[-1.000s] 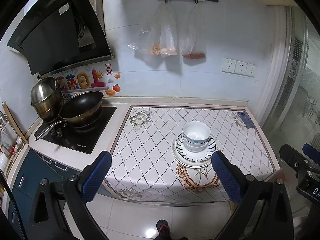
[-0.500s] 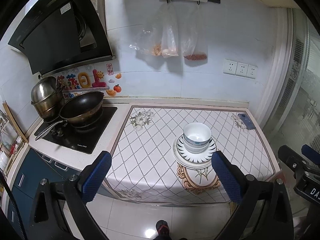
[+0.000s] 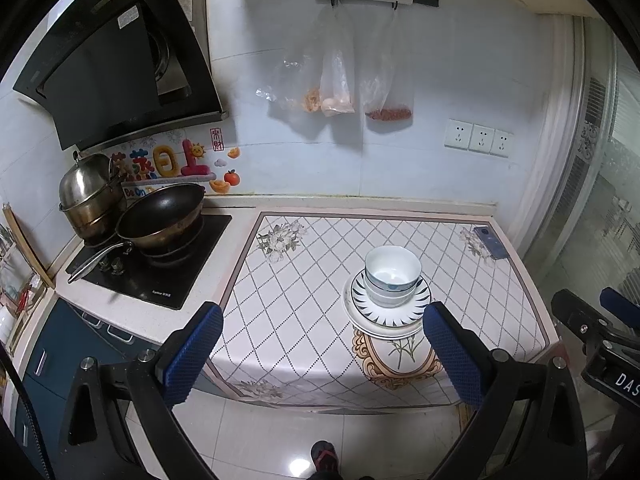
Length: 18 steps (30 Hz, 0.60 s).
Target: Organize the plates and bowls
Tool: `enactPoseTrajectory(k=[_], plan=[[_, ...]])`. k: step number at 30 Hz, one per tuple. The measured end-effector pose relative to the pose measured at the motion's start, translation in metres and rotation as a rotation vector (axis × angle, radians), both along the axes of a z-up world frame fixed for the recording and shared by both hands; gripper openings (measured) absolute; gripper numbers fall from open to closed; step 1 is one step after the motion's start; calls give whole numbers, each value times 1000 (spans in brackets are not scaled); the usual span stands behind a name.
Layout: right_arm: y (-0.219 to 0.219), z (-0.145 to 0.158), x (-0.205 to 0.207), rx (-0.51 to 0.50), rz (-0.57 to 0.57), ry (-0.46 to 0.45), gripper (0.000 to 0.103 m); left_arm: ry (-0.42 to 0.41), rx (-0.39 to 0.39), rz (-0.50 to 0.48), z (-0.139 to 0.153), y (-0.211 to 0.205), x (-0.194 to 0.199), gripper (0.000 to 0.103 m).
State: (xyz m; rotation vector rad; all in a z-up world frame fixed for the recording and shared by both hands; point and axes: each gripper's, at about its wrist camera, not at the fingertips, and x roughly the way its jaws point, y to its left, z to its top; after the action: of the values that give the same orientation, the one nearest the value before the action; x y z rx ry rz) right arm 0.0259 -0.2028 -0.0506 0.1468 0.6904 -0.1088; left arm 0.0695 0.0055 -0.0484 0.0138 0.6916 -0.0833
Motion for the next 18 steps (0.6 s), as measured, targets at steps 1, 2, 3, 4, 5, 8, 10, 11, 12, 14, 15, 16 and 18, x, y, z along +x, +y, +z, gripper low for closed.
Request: enactPoseTrajectory(k=[1, 2, 3, 4, 5, 8, 10, 11, 12, 14, 15, 16, 18], plan=[[0, 0, 0, -2, 0, 0, 103, -2, 0, 1, 0, 0, 0, 103], [0, 1, 1, -2, 0, -1, 103, -4, -1, 1, 0, 0, 1, 103], [0, 1, 2, -1, 0, -2, 103, -4, -2, 3, 0, 0, 1, 103], [0, 1, 2, -2, 0, -2, 103, -3, -3, 2, 0, 0, 1, 103], [0, 1, 2, -4, 0, -1, 103, -1, -4, 3, 0, 0, 1, 103], [1, 1, 3, -5, -1, -1, 103, 8, -6, 2, -2, -2, 3, 103], [1, 1, 3, -4, -2, 0, 103, 8, -7, 4, -2, -3, 3, 103], [1, 0, 4, -4, -2, 0, 103, 7, -7, 5, -2, -3, 3, 103], [1, 0, 4, -6, -1, 1, 103, 7, -6, 4, -2, -2, 3, 103], [1, 0, 4, -5, -1, 3, 103, 7, -7, 4, -2, -2, 3, 103], [1, -1, 5, -4, -1, 4, 103, 6, -8, 3, -3, -3, 3, 103], [1, -1, 5, -4, 0, 4, 103, 9, -6, 1, -2, -2, 3, 103], [0, -2, 5, -7, -1, 5, 103, 13, -9, 1, -3, -4, 4, 103]])
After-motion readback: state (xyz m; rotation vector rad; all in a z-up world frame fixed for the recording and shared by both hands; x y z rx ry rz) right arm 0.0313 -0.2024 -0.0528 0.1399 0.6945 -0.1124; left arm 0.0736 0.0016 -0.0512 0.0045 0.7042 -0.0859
